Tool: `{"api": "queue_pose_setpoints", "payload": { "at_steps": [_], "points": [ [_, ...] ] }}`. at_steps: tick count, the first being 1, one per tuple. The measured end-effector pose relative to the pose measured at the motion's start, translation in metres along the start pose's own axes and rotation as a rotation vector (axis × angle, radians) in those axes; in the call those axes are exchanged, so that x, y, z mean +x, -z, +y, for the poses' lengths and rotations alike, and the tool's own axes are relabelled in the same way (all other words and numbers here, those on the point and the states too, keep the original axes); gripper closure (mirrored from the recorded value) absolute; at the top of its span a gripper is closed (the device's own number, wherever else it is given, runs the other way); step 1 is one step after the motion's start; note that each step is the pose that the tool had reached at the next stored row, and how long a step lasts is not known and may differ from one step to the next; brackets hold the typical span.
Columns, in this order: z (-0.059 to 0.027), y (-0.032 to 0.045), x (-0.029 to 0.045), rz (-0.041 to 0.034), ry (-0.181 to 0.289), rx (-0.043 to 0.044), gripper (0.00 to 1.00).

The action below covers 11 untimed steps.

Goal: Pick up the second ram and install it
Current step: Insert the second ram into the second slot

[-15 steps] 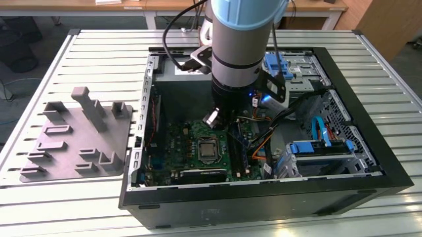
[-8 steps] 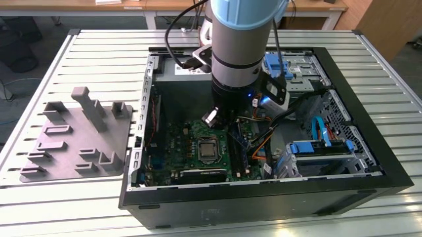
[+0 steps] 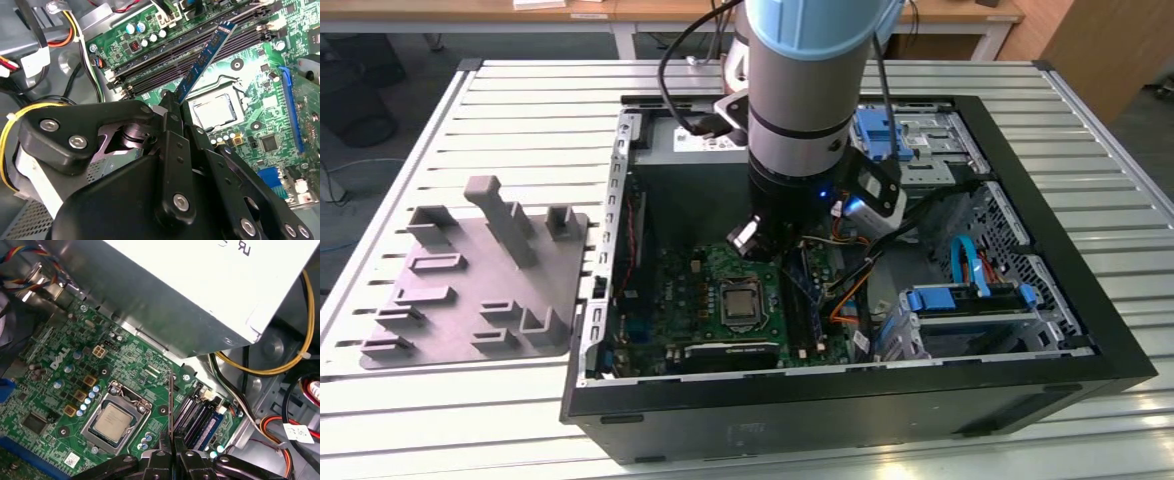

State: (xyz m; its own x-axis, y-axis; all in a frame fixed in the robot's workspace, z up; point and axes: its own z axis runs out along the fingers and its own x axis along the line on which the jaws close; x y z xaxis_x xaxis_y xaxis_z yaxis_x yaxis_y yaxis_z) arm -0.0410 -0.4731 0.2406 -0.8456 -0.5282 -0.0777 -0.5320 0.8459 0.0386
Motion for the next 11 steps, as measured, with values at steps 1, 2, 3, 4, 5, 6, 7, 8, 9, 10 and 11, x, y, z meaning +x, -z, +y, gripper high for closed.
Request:
{"api": "queue_pose_setpoints", "payload": {
  "at_steps": [1,2,3,4,5,6,7,8,9,10,11],
  "points": [
    [0.0,0.0,0.0,-0.0002,-0.007,0.0007,0.86],
    [0.0,0.0,0.0,-0.0004,-0.015,0.0015,0.86],
    [0.0,0.0,0.0,-0.0005,-0.022,0.0023,0.86],
    [0.0,0.0,0.0,-0.0007,-0.03,0.003,0.86],
    [0.0,0.0,0.0,-0.0009,-0.038,0.0038,0.86],
    [0.0,0.0,0.0,-0.0011,-0.046,0.0047,0.86],
    [0.0,0.0,0.0,-0.0012,-0.054,0.0056,0.86],
    [0.0,0.0,0.0,-0.0014,-0.062,0.0064,0.86],
    [0.0,0.0,0.0,-0.0016,-0.07,0.0073,0.86],
    [0.0,0.0,0.0,-0.0019,-0.08,0.0082,0.86],
    [0.0,0.0,0.0,-0.0021,-0.089,0.009,0.86]
  ]
}}
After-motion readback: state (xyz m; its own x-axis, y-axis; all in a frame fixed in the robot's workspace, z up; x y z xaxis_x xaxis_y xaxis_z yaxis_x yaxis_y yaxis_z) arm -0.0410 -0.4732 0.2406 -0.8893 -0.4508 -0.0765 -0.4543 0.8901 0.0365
